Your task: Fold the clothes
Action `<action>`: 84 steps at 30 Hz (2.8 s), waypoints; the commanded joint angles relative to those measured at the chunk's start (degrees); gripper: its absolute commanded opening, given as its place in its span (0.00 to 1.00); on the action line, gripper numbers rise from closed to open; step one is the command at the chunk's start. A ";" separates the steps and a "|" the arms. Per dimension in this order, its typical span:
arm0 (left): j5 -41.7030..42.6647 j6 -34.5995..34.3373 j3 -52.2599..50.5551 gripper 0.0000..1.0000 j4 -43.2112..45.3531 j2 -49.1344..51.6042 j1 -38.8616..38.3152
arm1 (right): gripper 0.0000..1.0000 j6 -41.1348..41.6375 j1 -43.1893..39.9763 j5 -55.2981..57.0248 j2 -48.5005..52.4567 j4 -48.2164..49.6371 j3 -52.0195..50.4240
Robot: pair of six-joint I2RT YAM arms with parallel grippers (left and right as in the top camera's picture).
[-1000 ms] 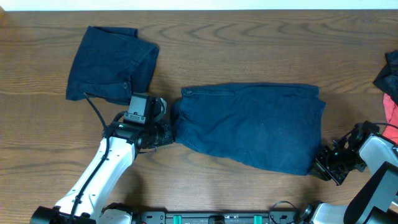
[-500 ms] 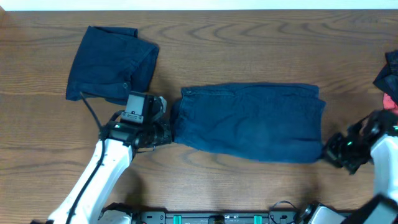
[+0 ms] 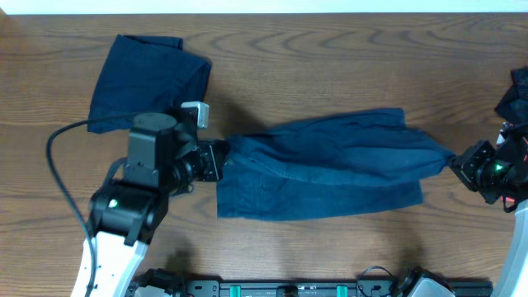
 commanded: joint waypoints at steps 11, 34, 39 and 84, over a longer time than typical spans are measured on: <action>0.33 3.26 2.19 0.06 -4.42 -3.48 -0.07 | 0.01 -2.03 -1.33 -0.90 -0.52 -11.10 19.67; -4.26 9.03 2.21 0.06 18.32 19.45 -0.07 | 0.02 2.95 3.02 6.05 11.23 -0.20 22.36; -5.75 7.56 2.21 0.17 38.99 32.48 -0.07 | 0.04 2.99 7.04 5.55 25.77 13.70 22.36; 8.50 9.03 4.83 0.74 11.19 36.72 5.66 | 0.01 30.84 25.00 20.90 69.90 50.47 18.29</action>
